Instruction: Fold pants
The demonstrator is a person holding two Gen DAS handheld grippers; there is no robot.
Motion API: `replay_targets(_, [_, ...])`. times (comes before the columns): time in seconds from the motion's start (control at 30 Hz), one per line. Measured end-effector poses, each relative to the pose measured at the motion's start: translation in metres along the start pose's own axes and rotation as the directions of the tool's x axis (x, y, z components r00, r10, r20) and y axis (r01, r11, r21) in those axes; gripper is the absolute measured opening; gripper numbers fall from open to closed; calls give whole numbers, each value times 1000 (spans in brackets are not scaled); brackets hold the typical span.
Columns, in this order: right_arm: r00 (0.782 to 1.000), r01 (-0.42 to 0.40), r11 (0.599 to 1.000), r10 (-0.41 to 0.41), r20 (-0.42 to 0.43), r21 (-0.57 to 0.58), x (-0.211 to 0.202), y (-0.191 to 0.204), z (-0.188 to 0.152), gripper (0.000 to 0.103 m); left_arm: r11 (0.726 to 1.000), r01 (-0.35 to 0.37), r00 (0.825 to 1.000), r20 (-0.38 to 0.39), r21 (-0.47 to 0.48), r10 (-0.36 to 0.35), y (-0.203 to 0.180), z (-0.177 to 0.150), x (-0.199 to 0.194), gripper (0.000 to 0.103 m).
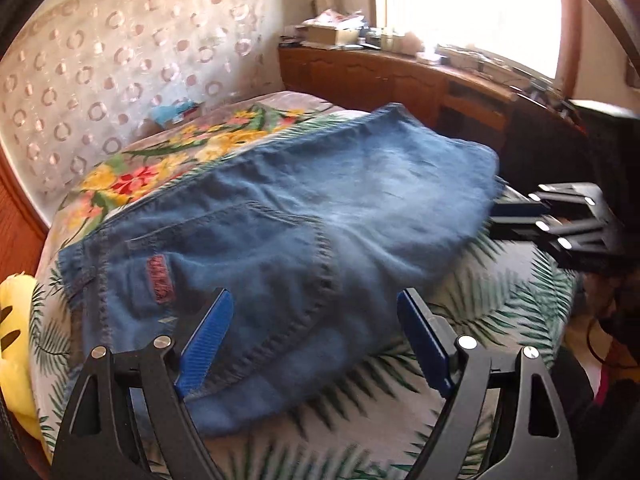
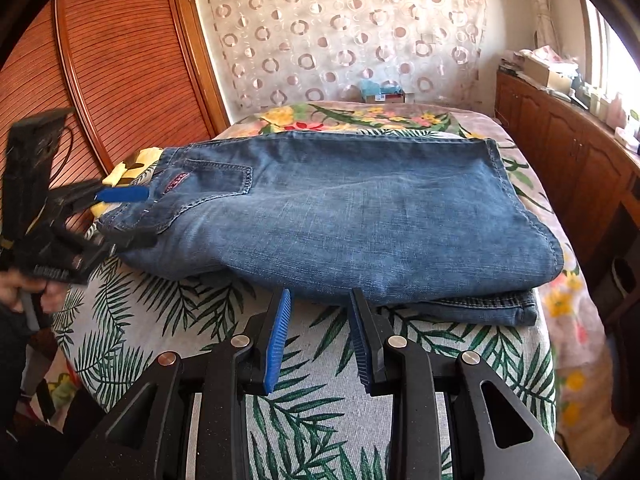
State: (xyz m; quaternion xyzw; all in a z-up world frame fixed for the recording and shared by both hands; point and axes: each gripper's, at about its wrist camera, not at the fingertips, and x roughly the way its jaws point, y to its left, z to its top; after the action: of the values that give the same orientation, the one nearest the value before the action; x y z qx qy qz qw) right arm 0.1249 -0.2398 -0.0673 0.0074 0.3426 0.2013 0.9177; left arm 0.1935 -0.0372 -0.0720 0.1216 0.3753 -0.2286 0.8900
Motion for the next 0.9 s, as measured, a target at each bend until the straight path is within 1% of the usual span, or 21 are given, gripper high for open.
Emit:
replay_targets(0.03, [1000,2,1000,-2,2,4,0,3,1,31,1000,17,1000,0,15,-17,-8,-2,1,84])
replay_targets(0.07, [1000,3,1000,-3,3,8,-2,3,1,31,999,31,1000,-1,25,-31,-13,-3,2,73])
replay_targets(0.13, [1000,5,1000,-5,4,13,-2,1,0,31,997,51,999,-16,59,-50,-25,-4,8,58])
replay_targets(0.17, [1000,5,1000,-5,4,14,-3,2,-1,31,996,45,999,-28,79,-43,-31,-5,13,49])
replay_targets(0.23, [1000,3,1000,-3,2,14,-3,3,-1,31,994,27,998,-52,110,-22,-38,-6,23,41])
replay_targets(0.27, [1000,-2,1000,2,1,13,-4,3,-2,31,993,13,998,-64,118,-5,-38,-6,29,33])
replay_targets(0.3, [1000,-7,1000,7,0,10,-3,4,-2,31,993,6,998,-68,120,3,-37,-5,31,28])
replay_targets(0.33, [1000,-12,1000,12,0,6,-3,5,-2,31,993,6,998,-65,114,2,-33,-3,31,19])
replay_targets(0.37, [1000,-17,1000,17,-1,4,-3,5,-2,31,995,21,998,-57,99,-16,-29,0,29,12])
replay_targets(0.4, [1000,-24,1000,24,-1,0,-2,6,-2,31,996,44,998,-49,79,-40,-24,3,26,10])
replay_targets(0.43, [1000,-27,1000,27,-3,-2,-1,8,-2,31,997,46,998,-41,68,-44,-20,7,24,8])
replay_targets(0.53, [999,-47,999,47,-6,-5,4,13,-2,31,997,24,999,-22,68,-23,-13,21,19,5])
replay_targets(0.7, [996,-83,996,83,-13,-18,17,23,3,30,998,11,1000,-6,57,-11,2,40,18,5])
replay_targets(0.9, [991,-132,990,132,-17,-41,38,36,21,30,999,16,1000,-25,32,-15,19,47,33,5])
